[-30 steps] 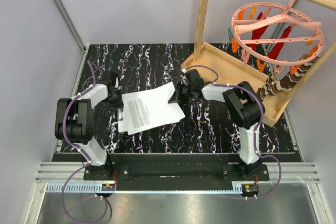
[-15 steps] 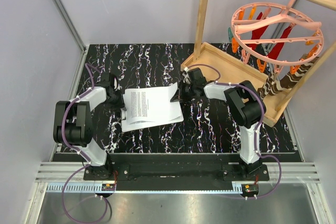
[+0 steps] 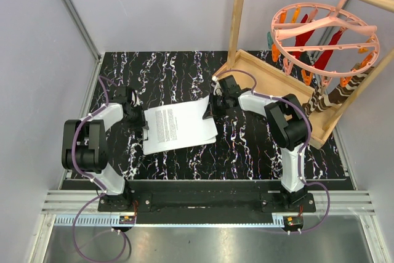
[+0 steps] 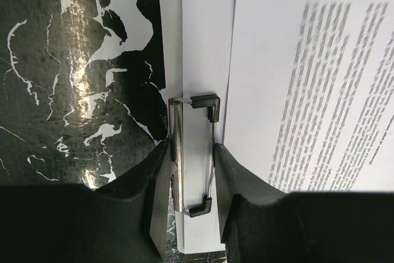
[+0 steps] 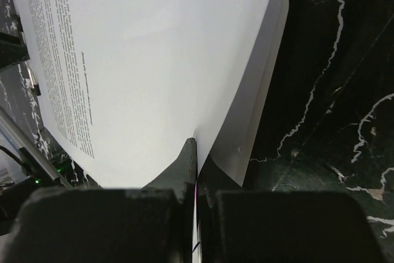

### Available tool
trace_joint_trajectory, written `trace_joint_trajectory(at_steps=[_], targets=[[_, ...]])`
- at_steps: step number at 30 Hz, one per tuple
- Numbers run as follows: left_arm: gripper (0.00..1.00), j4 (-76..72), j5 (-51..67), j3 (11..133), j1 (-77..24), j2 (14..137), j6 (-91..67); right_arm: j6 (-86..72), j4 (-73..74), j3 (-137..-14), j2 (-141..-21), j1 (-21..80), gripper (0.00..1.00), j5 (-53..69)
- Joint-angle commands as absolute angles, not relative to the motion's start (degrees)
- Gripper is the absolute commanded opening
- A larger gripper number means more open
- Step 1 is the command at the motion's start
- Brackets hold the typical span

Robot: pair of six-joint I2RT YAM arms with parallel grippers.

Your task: Put the files into the folder

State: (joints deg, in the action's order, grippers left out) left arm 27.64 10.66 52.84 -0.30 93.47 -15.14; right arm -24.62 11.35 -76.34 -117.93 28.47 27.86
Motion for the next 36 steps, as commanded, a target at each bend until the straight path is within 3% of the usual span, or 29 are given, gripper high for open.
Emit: trace_joint_trajectory(at_steps=[1,36], targets=[[0.00,25.1,14.7,51.6,-0.1,91.8,-14.5,-19.7,15.9,-79.8,-118.6,28.3,0.00,24.5],[0.00,18.5,21.4,45.6,2.1,86.6,-22.7,-30.3,17.8,-77.5,-120.2,29.4,0.00,18.8]])
